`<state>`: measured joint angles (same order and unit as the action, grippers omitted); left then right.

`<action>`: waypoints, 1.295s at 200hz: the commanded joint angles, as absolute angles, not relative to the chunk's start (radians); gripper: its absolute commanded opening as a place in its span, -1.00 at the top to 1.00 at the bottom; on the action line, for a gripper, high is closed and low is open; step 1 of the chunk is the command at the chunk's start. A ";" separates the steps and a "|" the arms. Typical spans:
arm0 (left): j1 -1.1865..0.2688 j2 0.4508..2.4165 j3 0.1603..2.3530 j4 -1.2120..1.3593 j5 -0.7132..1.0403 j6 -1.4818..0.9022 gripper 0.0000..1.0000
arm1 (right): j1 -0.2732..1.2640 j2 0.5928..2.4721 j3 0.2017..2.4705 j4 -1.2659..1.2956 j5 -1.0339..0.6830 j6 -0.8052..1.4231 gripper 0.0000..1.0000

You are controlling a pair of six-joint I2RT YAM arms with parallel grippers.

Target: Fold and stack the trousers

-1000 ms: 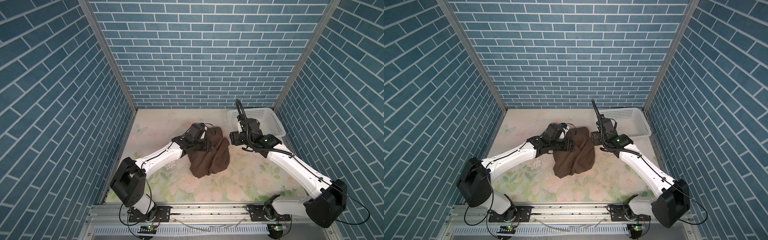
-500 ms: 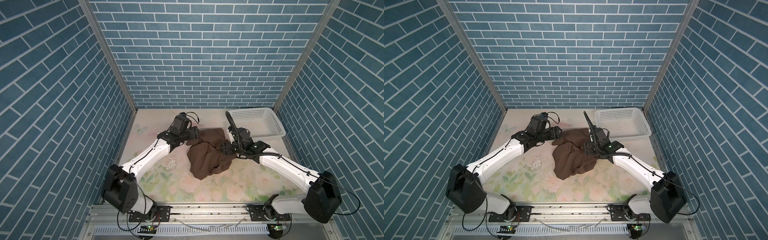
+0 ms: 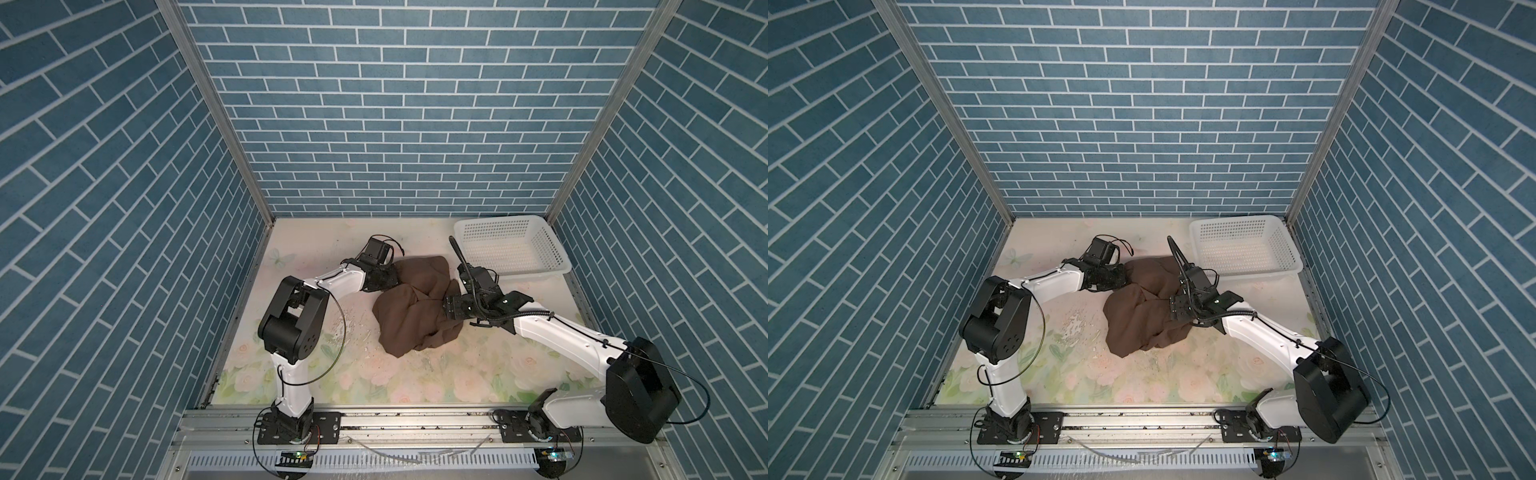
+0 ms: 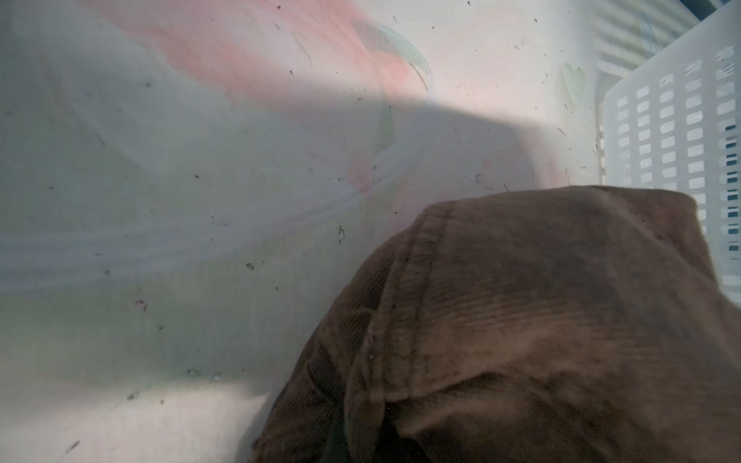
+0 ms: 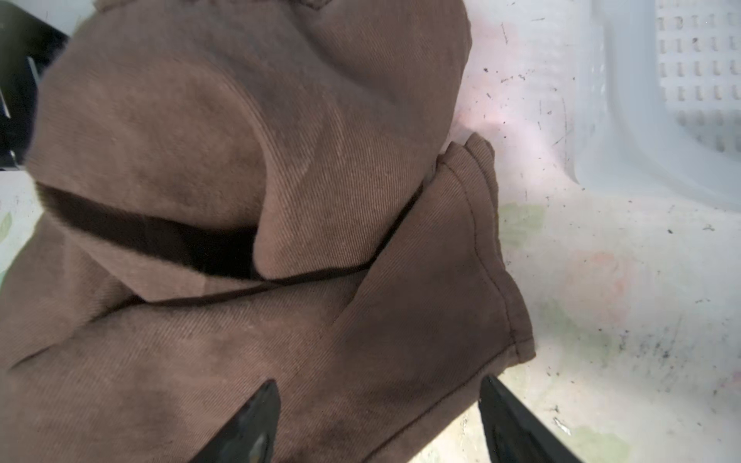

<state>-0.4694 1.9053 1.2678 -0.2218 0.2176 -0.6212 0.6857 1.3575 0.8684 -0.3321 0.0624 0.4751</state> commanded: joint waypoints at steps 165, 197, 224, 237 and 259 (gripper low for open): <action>-0.455 1.079 1.372 -0.636 -0.379 -0.389 1.00 | 0.421 1.575 1.039 -0.362 0.293 0.377 -0.44; -0.455 1.079 1.386 -0.661 -0.386 -0.381 1.00 | 0.383 1.685 1.151 -0.364 0.295 0.340 -0.44; -0.455 1.073 1.395 -0.684 -0.393 -0.378 1.00 | 0.341 1.741 1.215 -0.375 0.293 0.328 -0.44; -0.455 1.068 1.399 -0.693 -0.403 -0.376 1.00 | 0.319 1.757 1.235 -0.384 0.290 0.324 -0.44; -0.455 1.059 1.408 -0.707 -0.423 -0.370 1.00 | 0.287 1.767 1.251 -0.383 0.277 0.315 -0.44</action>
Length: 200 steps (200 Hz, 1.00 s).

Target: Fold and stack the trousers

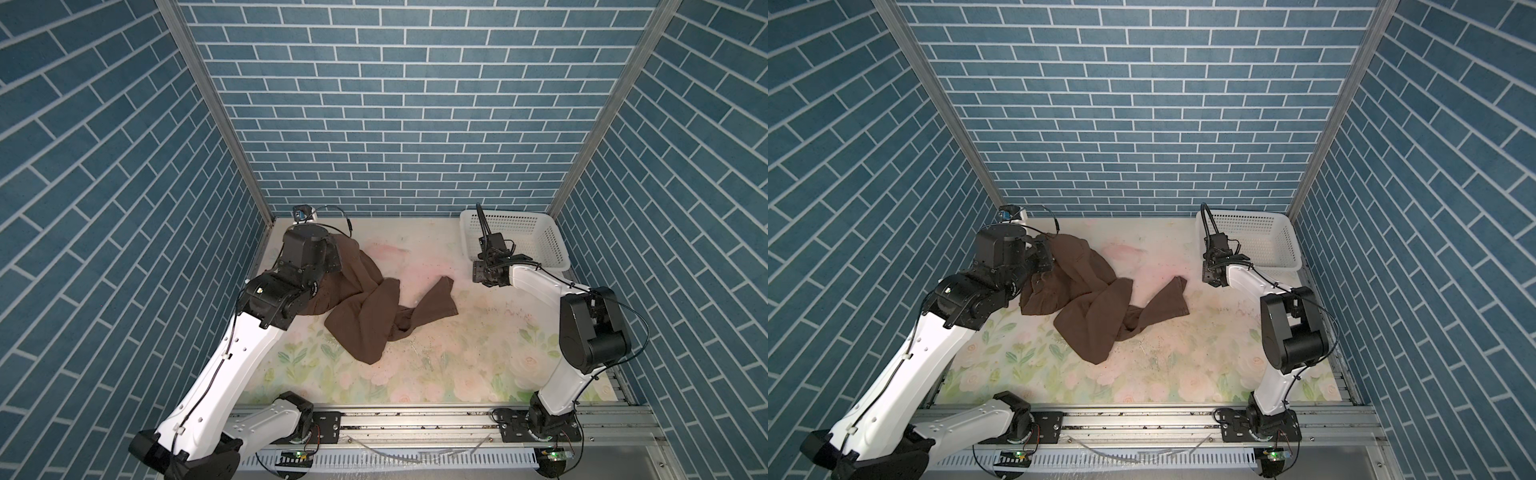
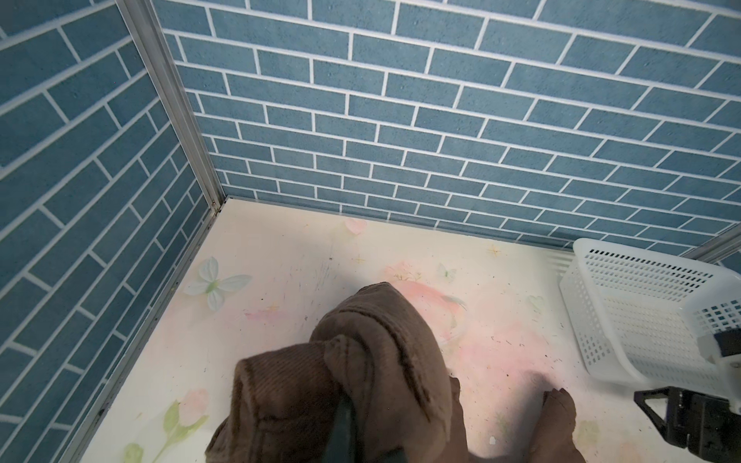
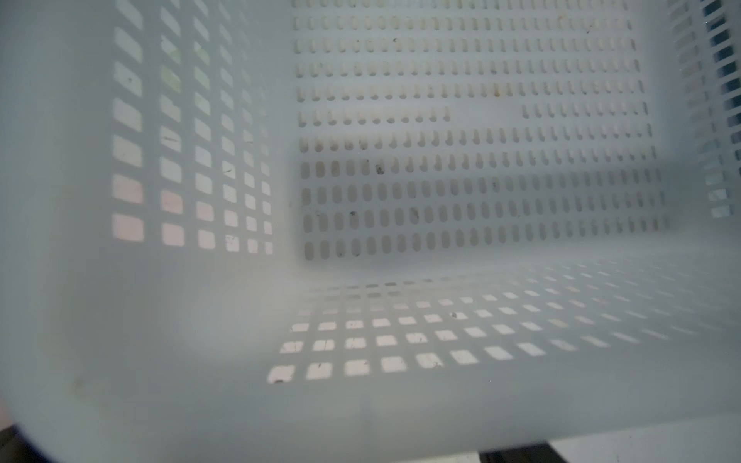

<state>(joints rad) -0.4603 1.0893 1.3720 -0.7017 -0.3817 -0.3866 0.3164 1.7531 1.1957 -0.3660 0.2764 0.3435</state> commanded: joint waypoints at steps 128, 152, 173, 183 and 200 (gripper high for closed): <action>-0.453 1.062 1.437 -0.699 -0.439 -0.380 0.97 | 0.375 1.619 1.144 -0.324 0.068 0.315 -0.25; -0.453 1.040 1.439 -0.699 -0.436 -0.380 0.97 | 0.552 1.549 1.057 -0.227 0.035 0.356 -0.29; -0.454 1.014 1.442 -0.716 -0.437 -0.383 0.97 | 0.699 1.544 1.042 -0.121 -0.026 0.406 -0.52; -0.453 0.996 1.435 -0.723 -0.437 -0.388 0.98 | 0.765 1.559 1.058 -0.075 -0.052 0.410 -0.57; -0.453 0.962 1.433 -0.735 -0.439 -0.394 0.97 | 0.855 1.606 1.135 -0.058 -0.068 0.409 -0.60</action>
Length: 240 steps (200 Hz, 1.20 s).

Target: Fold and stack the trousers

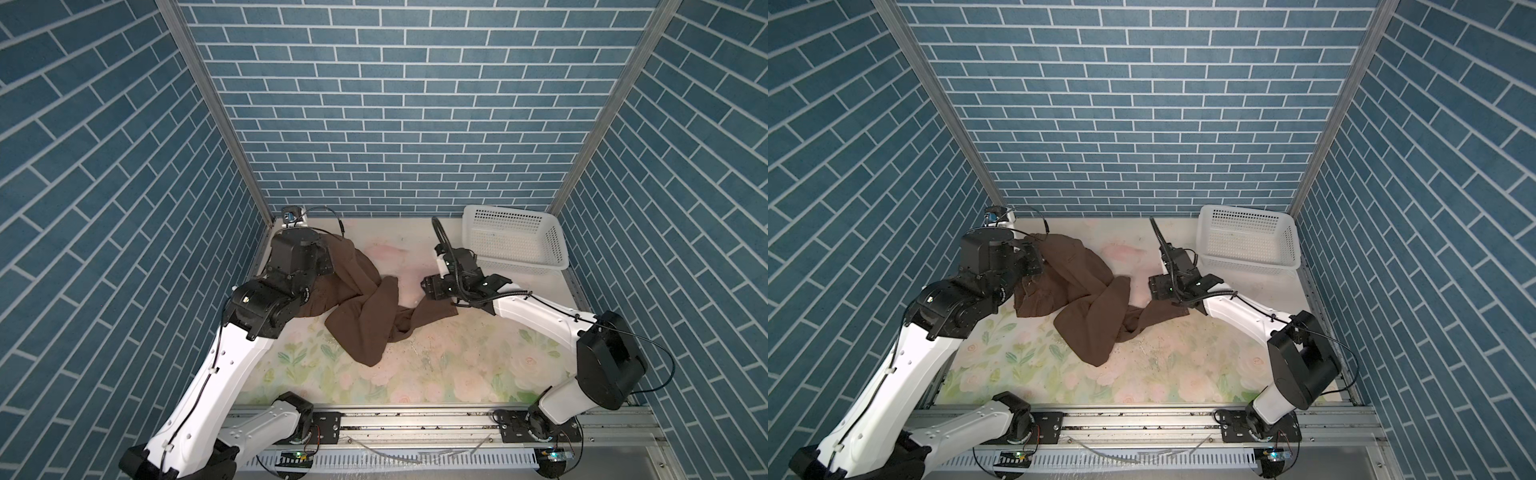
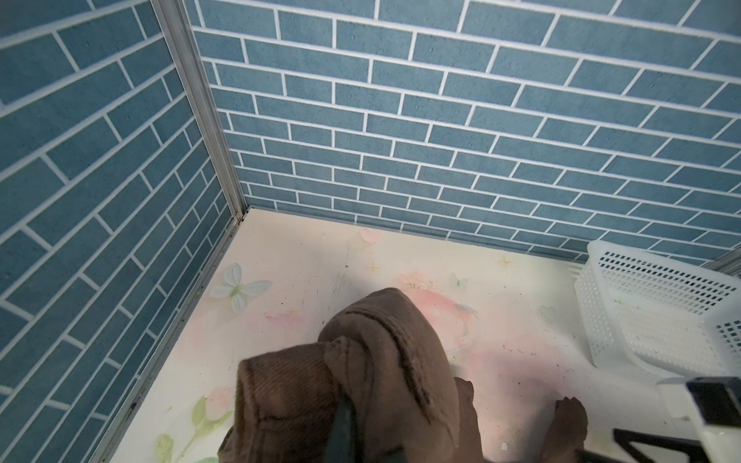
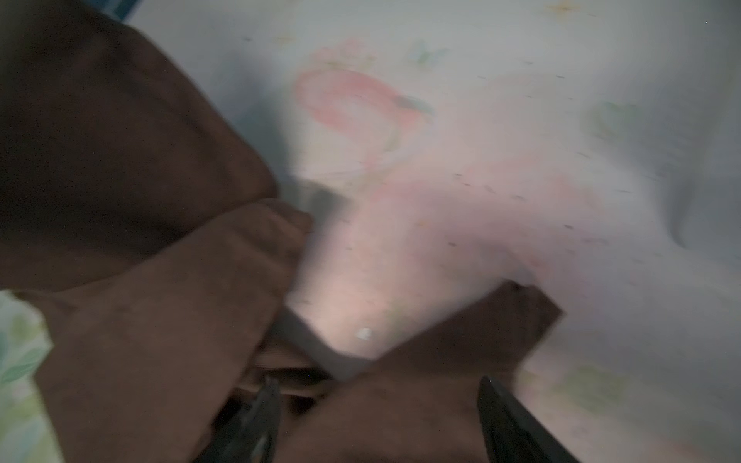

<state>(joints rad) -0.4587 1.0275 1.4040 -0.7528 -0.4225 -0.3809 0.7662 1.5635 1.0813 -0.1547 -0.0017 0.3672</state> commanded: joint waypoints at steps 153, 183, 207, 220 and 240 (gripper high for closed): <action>-0.453 0.908 1.615 -0.899 -0.495 -0.351 0.97 | 1.050 1.921 1.594 -0.156 -0.220 0.392 0.18; -0.453 0.904 1.613 -0.881 -0.498 -0.340 0.97 | 1.079 1.814 1.462 -0.160 -0.144 0.359 -0.27; -0.454 0.893 1.596 -0.852 -0.496 -0.340 0.96 | 1.153 1.793 1.414 -0.149 -0.094 0.313 -0.50; -0.454 0.892 1.594 -0.850 -0.490 -0.343 0.95 | 1.179 1.815 1.429 -0.133 -0.104 0.307 -0.57; -0.453 0.899 1.602 -0.856 -0.472 -0.345 0.95 | 1.185 1.891 1.517 -0.131 -0.138 0.324 -0.59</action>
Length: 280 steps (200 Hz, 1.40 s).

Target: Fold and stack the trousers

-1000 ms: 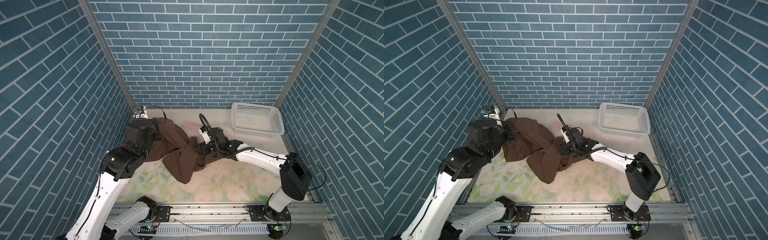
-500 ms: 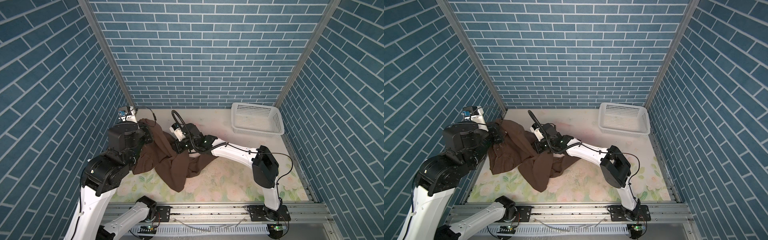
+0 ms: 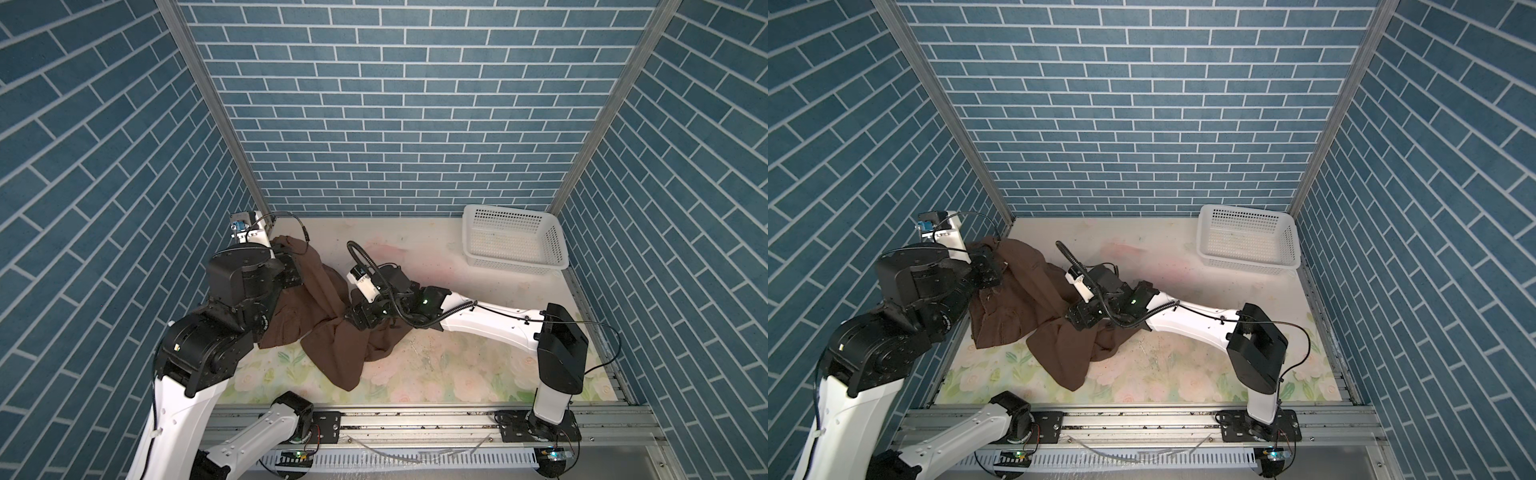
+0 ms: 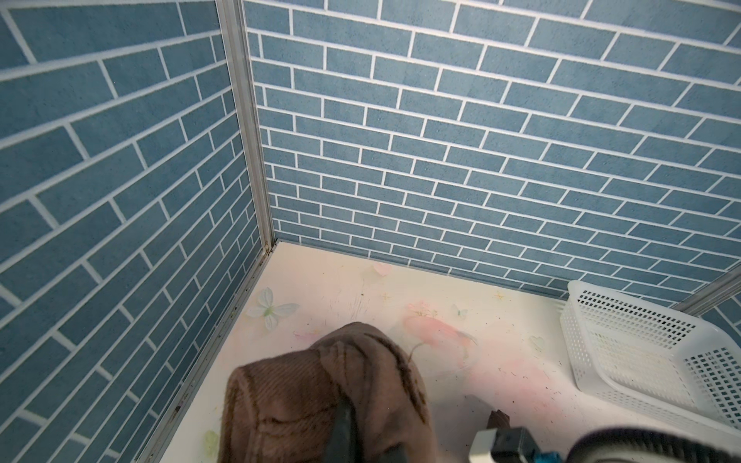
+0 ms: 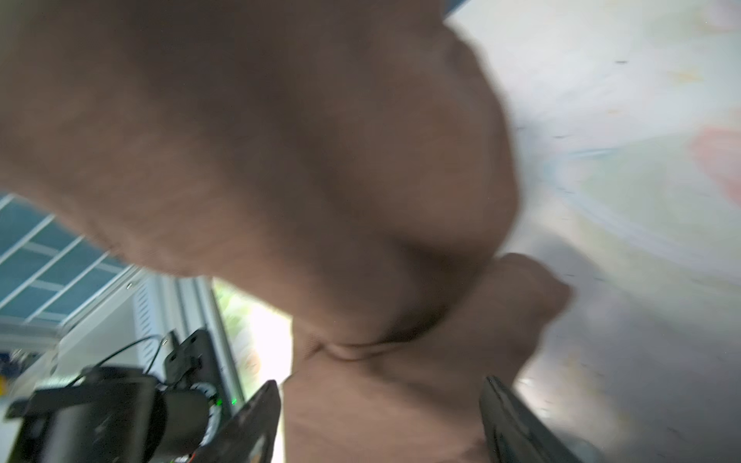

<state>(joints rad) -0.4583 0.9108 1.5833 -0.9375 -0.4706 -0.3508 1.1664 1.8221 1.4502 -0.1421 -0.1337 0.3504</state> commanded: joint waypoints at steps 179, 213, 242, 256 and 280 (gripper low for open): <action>-0.454 0.972 1.650 -0.860 -0.389 -0.290 1.00 | 0.886 1.295 1.428 -0.113 0.414 0.088 1.00; -0.454 0.967 1.657 -0.943 -0.560 -0.313 1.00 | 0.888 1.258 1.237 -0.225 0.411 0.137 1.00; -0.454 0.928 1.639 -0.987 -0.693 -0.346 1.00 | 0.889 1.214 1.112 -0.232 0.325 0.182 0.89; -0.453 0.915 1.633 -0.994 -0.734 -0.360 1.00 | 0.887 1.233 1.107 -0.280 0.291 0.194 0.37; -0.453 0.914 1.637 -0.995 -0.765 -0.374 1.00 | 0.888 1.272 1.093 -0.357 0.262 0.235 -0.22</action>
